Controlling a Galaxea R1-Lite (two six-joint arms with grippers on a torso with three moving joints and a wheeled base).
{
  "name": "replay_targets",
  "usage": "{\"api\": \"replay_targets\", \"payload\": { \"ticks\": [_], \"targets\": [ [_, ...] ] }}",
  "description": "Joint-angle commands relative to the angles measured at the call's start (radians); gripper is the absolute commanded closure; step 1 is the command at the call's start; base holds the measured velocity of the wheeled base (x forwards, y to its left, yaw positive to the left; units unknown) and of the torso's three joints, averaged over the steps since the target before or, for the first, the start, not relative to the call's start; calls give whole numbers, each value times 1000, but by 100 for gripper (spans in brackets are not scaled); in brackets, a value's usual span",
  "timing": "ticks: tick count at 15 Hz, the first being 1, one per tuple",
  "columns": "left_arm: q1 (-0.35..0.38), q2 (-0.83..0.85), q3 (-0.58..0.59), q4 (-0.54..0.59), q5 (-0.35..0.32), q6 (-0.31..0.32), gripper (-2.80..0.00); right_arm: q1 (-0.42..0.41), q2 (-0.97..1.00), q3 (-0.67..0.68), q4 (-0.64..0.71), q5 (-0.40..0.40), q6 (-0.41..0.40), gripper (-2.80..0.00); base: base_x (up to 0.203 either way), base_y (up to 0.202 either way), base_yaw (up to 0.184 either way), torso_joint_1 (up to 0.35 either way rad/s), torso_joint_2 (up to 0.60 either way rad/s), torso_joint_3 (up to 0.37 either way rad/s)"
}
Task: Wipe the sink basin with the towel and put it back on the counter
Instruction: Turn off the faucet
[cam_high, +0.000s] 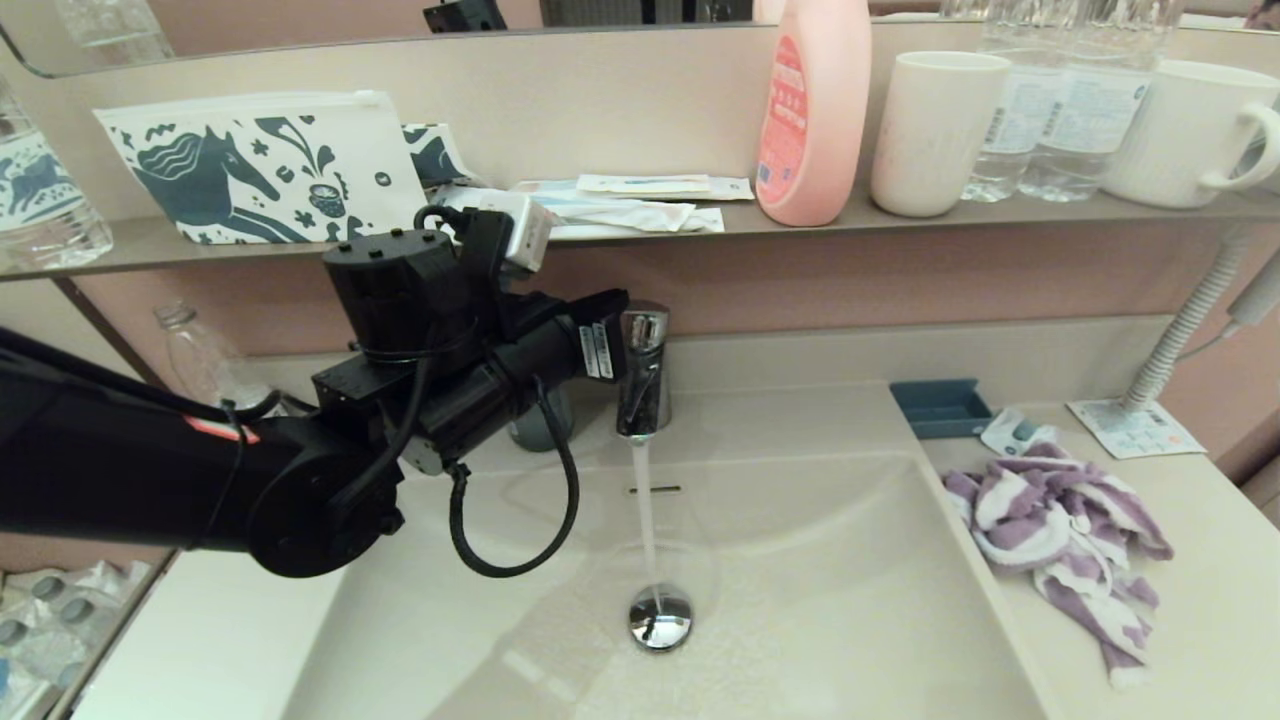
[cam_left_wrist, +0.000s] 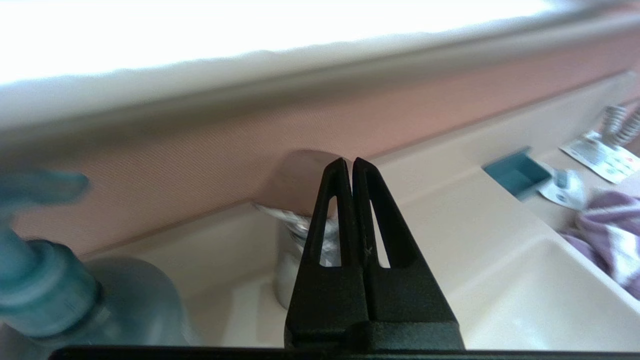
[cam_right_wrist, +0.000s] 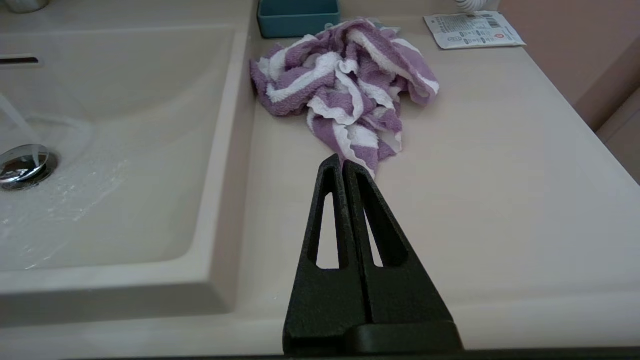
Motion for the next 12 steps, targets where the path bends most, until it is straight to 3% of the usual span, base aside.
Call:
{"api": "replay_targets", "payload": {
  "ticks": [1, 12],
  "targets": [
    [10, 26, -11, -3, 1, 4, 0, 0, 0, 0, 0, 0, 0, 0, 0, 0, 0, 0, 0, 0],
    [-11, -72, 109, -12, 24, 6, 0, 0, 0, 0, 0, 0, 0, 0, 0, 0, 0, 0, 0, 0]
  ]
}}
